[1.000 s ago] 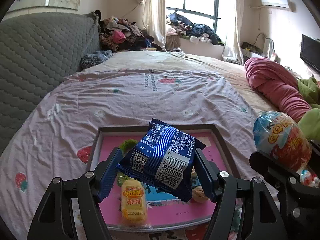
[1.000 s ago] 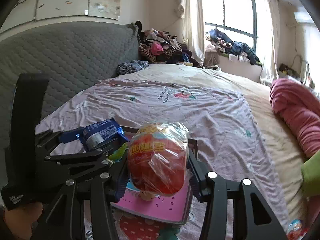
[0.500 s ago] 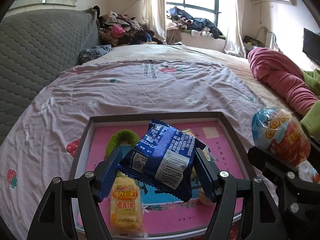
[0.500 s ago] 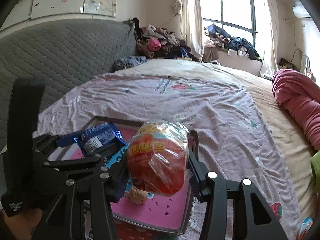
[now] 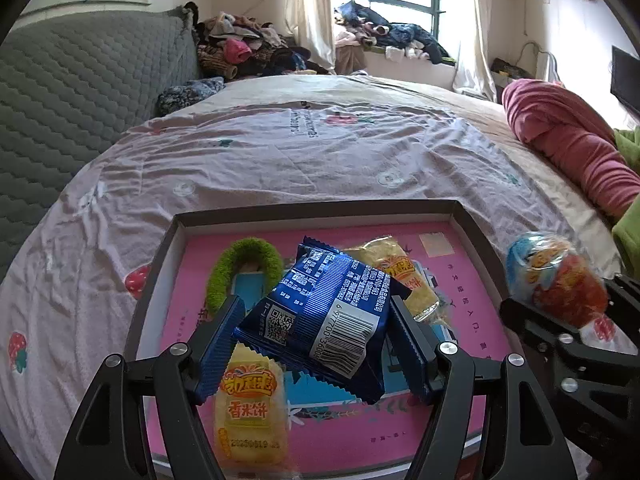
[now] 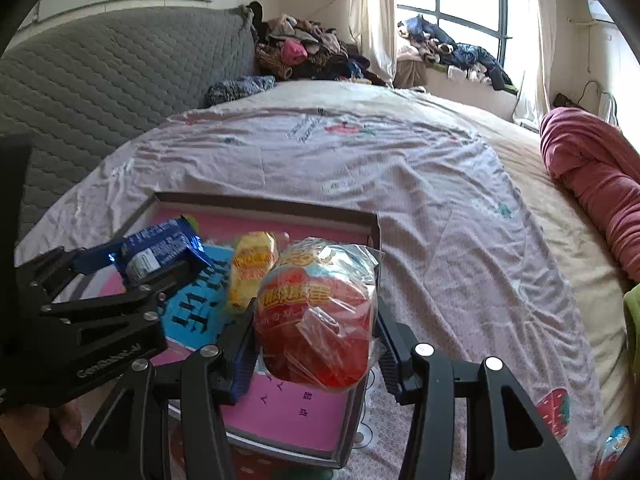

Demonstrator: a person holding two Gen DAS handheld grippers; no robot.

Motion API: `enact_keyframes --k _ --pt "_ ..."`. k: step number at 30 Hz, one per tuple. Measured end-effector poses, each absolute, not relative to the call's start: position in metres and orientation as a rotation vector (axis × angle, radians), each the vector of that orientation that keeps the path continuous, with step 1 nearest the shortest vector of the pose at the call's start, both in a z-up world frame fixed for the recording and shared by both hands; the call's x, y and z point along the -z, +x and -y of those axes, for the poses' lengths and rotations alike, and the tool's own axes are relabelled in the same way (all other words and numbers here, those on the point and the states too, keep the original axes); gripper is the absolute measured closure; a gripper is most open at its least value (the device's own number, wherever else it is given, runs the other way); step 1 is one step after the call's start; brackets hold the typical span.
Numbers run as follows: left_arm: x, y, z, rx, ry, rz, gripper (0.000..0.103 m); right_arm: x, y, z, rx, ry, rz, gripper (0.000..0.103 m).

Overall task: Organize objects
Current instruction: 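Lower the held packet and candy onto the pink book in the tray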

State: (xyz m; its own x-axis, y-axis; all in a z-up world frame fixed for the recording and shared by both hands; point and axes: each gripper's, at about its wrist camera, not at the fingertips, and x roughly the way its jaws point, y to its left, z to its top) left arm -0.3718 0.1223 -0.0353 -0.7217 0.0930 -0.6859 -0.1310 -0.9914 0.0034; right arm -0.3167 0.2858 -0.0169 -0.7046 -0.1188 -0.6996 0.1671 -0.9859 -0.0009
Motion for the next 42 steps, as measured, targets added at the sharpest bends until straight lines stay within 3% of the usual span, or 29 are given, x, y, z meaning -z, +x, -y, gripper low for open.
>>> enact_keyframes --k 42 --pt "0.063 -0.376 -0.130 -2.766 -1.266 -0.216 0.029 0.060 -0.334 -0.270 2.652 1.339 -0.239 0.051"
